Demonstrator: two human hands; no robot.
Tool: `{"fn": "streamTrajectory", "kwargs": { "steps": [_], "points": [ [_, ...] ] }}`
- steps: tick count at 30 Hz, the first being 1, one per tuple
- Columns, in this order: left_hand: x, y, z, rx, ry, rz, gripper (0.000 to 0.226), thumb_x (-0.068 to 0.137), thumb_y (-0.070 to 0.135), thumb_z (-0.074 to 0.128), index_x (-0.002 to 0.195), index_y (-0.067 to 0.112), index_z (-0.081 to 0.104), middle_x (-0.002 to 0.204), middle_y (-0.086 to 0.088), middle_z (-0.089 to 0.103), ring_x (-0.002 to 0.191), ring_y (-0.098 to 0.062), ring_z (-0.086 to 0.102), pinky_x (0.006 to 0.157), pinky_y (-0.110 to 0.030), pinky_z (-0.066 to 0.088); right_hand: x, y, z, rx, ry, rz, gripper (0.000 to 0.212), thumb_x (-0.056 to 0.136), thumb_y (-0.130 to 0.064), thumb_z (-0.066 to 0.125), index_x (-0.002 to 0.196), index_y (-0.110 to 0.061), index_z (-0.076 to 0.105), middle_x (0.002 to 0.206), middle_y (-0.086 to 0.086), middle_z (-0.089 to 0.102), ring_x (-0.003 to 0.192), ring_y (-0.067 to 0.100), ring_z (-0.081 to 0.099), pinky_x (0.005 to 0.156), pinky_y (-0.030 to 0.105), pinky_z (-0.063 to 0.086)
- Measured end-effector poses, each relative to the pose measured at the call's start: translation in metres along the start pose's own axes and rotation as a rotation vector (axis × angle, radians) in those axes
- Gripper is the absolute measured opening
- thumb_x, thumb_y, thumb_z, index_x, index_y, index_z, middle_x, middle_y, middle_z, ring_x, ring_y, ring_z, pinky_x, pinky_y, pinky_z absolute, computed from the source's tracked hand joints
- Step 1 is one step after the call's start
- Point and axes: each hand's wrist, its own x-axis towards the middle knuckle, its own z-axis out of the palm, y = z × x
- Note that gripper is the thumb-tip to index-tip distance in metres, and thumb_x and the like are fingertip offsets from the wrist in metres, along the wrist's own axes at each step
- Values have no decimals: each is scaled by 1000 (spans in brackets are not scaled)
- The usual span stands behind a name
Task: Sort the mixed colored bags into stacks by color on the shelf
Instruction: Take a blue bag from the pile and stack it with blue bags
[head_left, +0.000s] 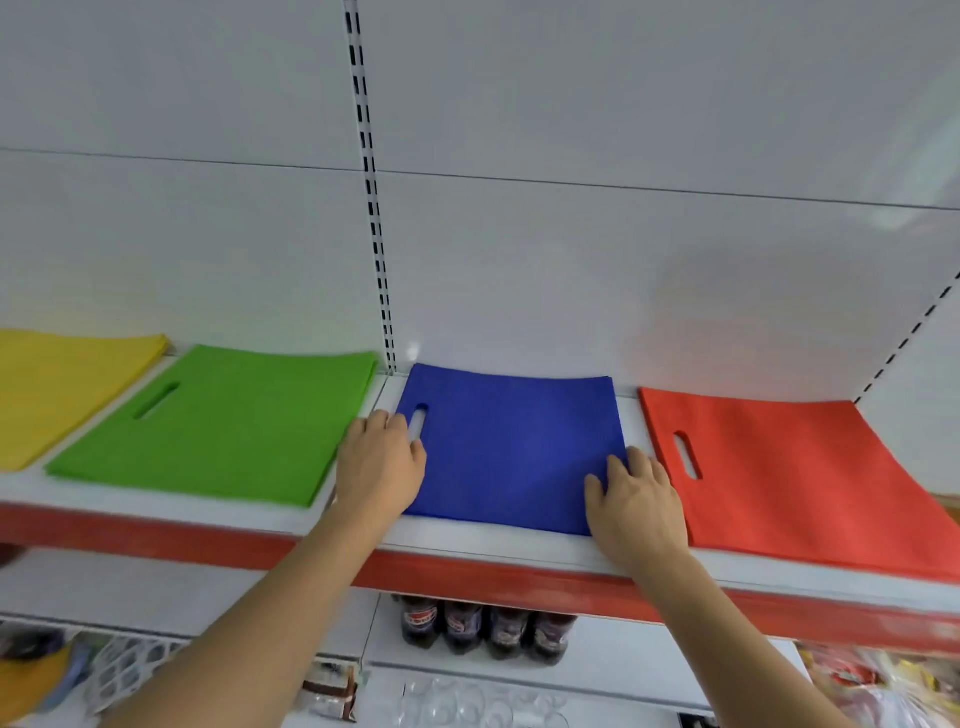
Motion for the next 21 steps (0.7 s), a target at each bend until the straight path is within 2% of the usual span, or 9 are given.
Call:
{"fn": "streamTrajectory", "kwargs": {
  "steps": [4, 8, 11, 15, 21],
  "points": [
    [-11, 4, -17, -7, 64, -8, 42, 102, 37, 52, 133, 10, 62, 131, -6, 61, 119, -28, 54, 99, -42, 49, -3, -4, -6, -18, 35, -42, 58, 106, -49, 39, 151, -15, 51, 169, 13, 28, 158, 34, 19, 125, 50, 29],
    [-28, -4, -31, -12, 129, 25, 43, 102, 35, 54, 137, 12, 61, 142, -7, 56, 133, -29, 48, 110, -45, 42, -11, -30, -17, -8, 134, -194, 58, 107, -47, 44, 152, -12, 53, 169, 16, 32, 160, 36, 19, 128, 51, 23],
    [-43, -22, -42, -18, 158, -19, 45, 103, 38, 52, 138, 12, 61, 147, -9, 53, 139, -31, 44, 116, -47, 36, -22, -65, -22, -7, 155, -304, 62, 108, -52, 36, 156, -14, 48, 171, 12, 29, 161, 32, 14, 130, 49, 19],
    [-65, -68, -56, 11, 153, -83, 58, 104, 49, 45, 148, 13, 54, 159, -12, 44, 149, -33, 35, 124, -50, 28, -39, -122, -16, 4, 133, -400, 69, 108, -60, 27, 161, -18, 40, 174, 9, 22, 163, 30, 7, 131, 49, 16],
    [-112, -171, -84, 27, 177, -200, 59, 102, 50, 49, 145, 10, 58, 156, -15, 49, 147, -36, 38, 120, -53, 31, -78, -227, -4, 28, 101, -580, 66, 108, -58, 31, 161, -19, 42, 173, 9, 24, 162, 30, 12, 130, 50, 18]
  ]
}}
